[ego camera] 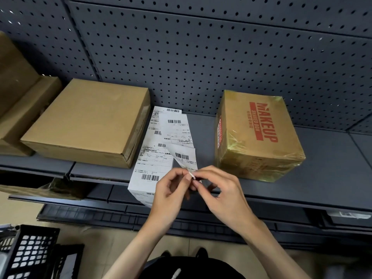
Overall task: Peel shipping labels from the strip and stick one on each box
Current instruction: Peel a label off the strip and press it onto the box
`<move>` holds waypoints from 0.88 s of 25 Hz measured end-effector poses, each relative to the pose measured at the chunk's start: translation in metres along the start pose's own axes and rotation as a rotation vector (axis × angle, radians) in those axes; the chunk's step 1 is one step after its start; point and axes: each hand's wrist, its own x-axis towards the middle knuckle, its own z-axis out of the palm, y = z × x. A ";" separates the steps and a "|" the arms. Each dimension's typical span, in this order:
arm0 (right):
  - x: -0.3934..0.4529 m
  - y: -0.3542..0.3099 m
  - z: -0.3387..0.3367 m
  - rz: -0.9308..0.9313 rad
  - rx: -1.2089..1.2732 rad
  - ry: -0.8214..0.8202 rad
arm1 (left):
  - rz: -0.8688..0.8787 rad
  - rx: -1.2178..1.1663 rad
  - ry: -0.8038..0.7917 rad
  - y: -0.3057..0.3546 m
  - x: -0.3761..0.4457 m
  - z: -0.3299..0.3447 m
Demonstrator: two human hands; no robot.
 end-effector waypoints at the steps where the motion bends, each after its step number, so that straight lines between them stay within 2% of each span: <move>1: -0.001 0.003 0.000 -0.033 -0.014 0.004 | -0.035 -0.061 -0.006 0.001 0.001 -0.001; 3: -0.004 0.007 -0.001 -0.102 -0.074 0.026 | -0.085 -0.169 -0.014 0.003 0.004 -0.004; 11: -0.008 0.012 0.000 -0.225 -0.312 0.081 | -0.212 -0.254 -0.050 0.009 0.008 -0.010; 18: -0.007 0.012 -0.001 -0.209 -0.264 0.082 | -0.181 -0.264 -0.085 0.006 0.008 -0.007; 22: -0.002 0.002 0.000 -0.053 -0.011 0.095 | -0.097 -0.184 -0.125 0.005 0.008 -0.005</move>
